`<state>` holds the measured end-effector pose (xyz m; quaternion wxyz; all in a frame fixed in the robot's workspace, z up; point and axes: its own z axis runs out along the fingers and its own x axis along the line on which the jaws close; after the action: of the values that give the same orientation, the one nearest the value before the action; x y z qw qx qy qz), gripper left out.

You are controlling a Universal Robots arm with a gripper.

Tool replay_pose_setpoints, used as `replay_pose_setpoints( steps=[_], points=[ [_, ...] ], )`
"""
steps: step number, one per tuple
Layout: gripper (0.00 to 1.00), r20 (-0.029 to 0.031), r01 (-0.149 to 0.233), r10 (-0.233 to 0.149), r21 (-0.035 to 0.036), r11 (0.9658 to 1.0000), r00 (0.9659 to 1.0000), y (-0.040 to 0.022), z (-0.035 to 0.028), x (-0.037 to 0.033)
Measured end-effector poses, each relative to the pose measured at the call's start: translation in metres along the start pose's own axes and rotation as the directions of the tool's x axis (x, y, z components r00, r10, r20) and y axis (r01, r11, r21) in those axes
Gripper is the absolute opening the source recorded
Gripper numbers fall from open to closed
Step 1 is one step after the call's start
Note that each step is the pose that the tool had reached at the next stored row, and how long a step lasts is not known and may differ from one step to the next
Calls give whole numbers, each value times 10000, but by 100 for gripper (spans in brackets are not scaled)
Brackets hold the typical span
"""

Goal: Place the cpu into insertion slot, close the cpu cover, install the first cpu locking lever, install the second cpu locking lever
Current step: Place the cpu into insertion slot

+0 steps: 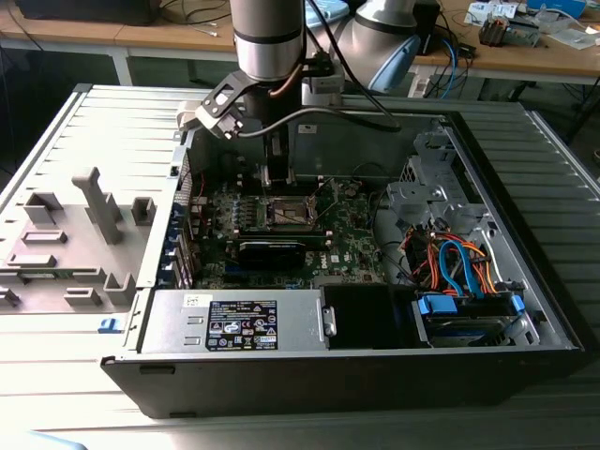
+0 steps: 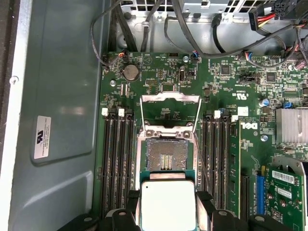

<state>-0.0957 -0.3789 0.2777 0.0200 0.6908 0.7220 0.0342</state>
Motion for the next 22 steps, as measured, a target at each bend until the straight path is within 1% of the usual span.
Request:
replay_pose_setpoints(
  steps=[6,12,22],
  points=[
    [55,4,2,-2,2,10000,10000,-3,36,0],
    [55,28,4,-4,3,10000,10000,-4,50,0],
    [55,48,5,-5,3,10000,10000,-5,66,0]
  ],
)
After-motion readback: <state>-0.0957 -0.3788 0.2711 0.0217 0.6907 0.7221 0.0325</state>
